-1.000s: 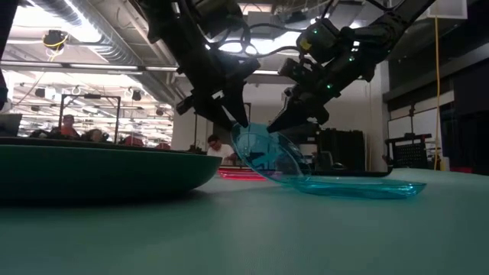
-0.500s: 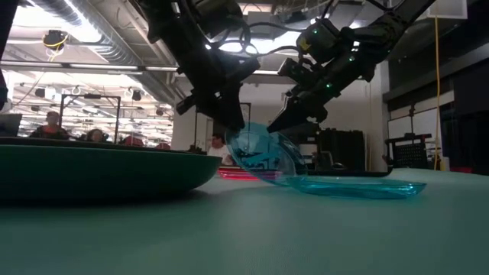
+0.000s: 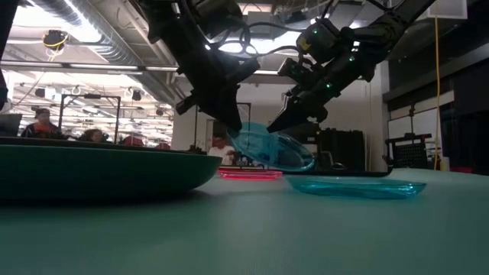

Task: Stack plastic plates
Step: Stack the top light blue plate on top of the stacked light pink plate

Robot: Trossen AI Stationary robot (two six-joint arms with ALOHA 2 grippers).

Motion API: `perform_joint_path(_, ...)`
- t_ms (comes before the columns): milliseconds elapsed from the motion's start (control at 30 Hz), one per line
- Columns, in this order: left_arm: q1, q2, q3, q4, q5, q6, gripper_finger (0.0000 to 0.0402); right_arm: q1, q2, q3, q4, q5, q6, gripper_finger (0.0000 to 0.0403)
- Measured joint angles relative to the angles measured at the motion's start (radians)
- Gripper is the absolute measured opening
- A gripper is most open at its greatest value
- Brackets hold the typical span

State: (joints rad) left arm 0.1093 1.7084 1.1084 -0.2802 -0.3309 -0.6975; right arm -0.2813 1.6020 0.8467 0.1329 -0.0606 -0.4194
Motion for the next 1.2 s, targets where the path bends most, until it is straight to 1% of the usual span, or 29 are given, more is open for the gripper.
perform_joint_path(167, 0.0, 0.0, 0.0, 0.0, 0.0, 0.0, 0.0003, 0.0, 0.0, 0.0, 0.003, 0.0, -0.003, 0.0061)
perform_joint_path(267, 0.0, 0.0, 0.0, 0.001, 0.0, 0.001, 0.0002, 0.0, 0.0, 0.0, 0.024, -0.001, -0.005, 0.0077)
perform_joint_path(400, 0.0, 0.0, 0.0, 0.001, 0.001, 0.025, 0.0002, 0.0, -0.016, 0.01, 0.028, -0.003, -0.046, 0.0085)
perform_joint_path(600, 0.0, -0.003, 0.0, -0.01, 0.037, 0.047, 0.0002, 0.0, -0.054, 0.084, -0.049, -0.012, -0.083, 0.0083)
perform_joint_path(800, 0.009, -0.045, 0.001, -0.049, 0.145, 0.048, 0.0002, 0.0, -0.089, 0.188, -0.216, -0.018, -0.121, 0.0084)
perform_joint_path(933, 0.013, -0.106, 0.001, -0.093, 0.247, 0.097, 0.0002, 0.0, -0.094, 0.265, -0.344, -0.019, -0.144, 0.0083)
perform_joint_path(1067, 0.013, -0.181, 0.001, -0.186, 0.37, 0.133, 0.0001, 0.0, -0.095, 0.325, -0.437, -0.019, -0.147, 0.0083)
perform_joint_path(1200, 0.007, -0.266, 0.001, -0.302, 0.467, 0.167, 0.0001, 0.0, -0.095, 0.339, -0.446, -0.019, -0.147, 0.0083)
